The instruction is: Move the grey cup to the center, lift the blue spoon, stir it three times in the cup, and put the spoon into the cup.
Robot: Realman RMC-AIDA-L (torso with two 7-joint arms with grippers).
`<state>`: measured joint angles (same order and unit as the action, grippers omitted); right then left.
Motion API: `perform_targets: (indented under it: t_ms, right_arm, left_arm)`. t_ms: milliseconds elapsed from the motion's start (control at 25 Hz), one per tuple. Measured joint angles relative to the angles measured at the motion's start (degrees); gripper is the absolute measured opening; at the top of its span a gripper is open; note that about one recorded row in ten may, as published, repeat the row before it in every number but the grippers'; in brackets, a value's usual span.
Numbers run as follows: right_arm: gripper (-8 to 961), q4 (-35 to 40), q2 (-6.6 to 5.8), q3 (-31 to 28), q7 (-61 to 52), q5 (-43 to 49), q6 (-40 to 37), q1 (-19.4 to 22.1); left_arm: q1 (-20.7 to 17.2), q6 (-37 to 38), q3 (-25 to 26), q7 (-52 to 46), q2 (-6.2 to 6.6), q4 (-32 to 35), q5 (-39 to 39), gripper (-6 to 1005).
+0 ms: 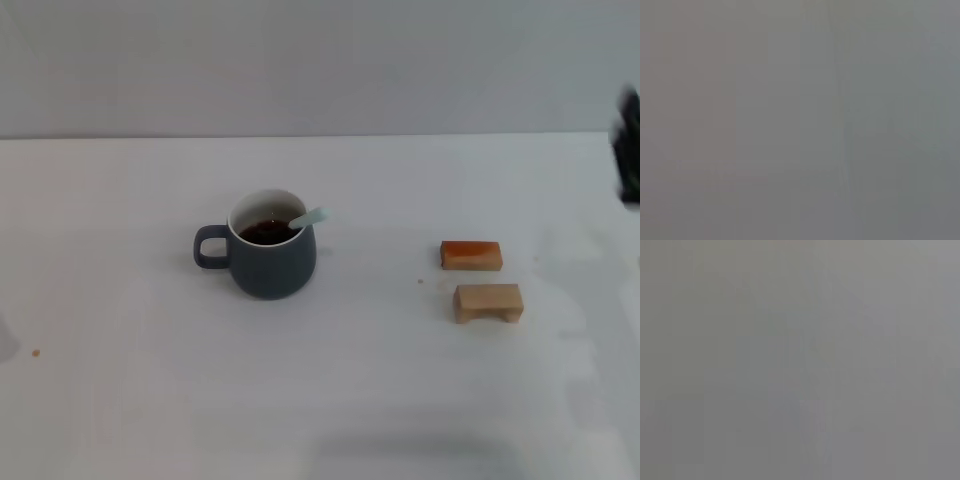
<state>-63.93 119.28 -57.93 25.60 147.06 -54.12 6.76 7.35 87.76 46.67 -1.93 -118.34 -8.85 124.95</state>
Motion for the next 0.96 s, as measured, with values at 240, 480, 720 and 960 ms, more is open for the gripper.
perform_targets:
  t_ms: [240, 480, 720, 960]
  right_arm:
    - [569, 9.13, -0.35, 4.34, -0.69, -8.66, -10.01, 3.69]
    - [653, 16.09, -0.1, 6.83, -4.92, -11.24, -14.13, 4.49]
    - [775, 26.69, 0.11, 12.08, -9.34, -13.88, -27.79, 1.96]
    - [795, 28.55, 0.12, 15.66, -9.42, -20.27, -30.44, 0.61]
  left_arm:
    - [-0.23, -0.51, 0.02, -0.1, 0.05, 0.29, -0.27, -2]
    - [0.11, -1.39, -0.07, -0.1, -0.03, 0.0, 0.06, -2]
    - [-0.01, -1.45, -0.13, -0.09, -0.13, -0.03, 0.12, -2]
    - [-0.25, -1.45, -0.18, -0.09, -0.14, -0.03, 0.12, -2]
